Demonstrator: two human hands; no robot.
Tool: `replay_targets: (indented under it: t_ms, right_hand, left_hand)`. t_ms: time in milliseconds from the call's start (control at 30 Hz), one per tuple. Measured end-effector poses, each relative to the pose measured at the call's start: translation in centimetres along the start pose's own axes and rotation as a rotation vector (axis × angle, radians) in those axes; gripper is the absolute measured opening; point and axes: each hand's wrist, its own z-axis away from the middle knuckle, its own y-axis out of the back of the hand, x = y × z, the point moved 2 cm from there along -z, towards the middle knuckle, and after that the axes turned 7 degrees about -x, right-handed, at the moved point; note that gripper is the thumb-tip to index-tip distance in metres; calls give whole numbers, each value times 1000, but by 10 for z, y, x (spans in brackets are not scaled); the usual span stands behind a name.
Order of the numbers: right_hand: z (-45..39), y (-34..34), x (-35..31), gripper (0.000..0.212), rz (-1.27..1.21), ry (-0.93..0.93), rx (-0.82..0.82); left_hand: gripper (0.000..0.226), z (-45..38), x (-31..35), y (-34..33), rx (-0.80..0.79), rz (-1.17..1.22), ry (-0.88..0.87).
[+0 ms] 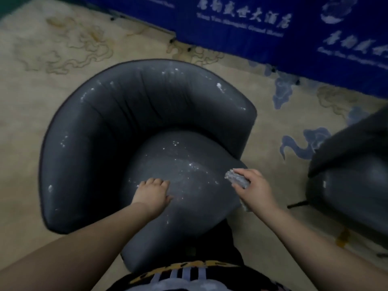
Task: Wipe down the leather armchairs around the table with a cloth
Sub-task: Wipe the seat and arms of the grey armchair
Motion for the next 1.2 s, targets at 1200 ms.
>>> replay_targets:
  t_ms: [1200]
  right_hand:
    - [-229, -367, -44, 24, -205, 347, -678]
  left_hand:
    - [65, -107, -133, -248, 100, 930, 762]
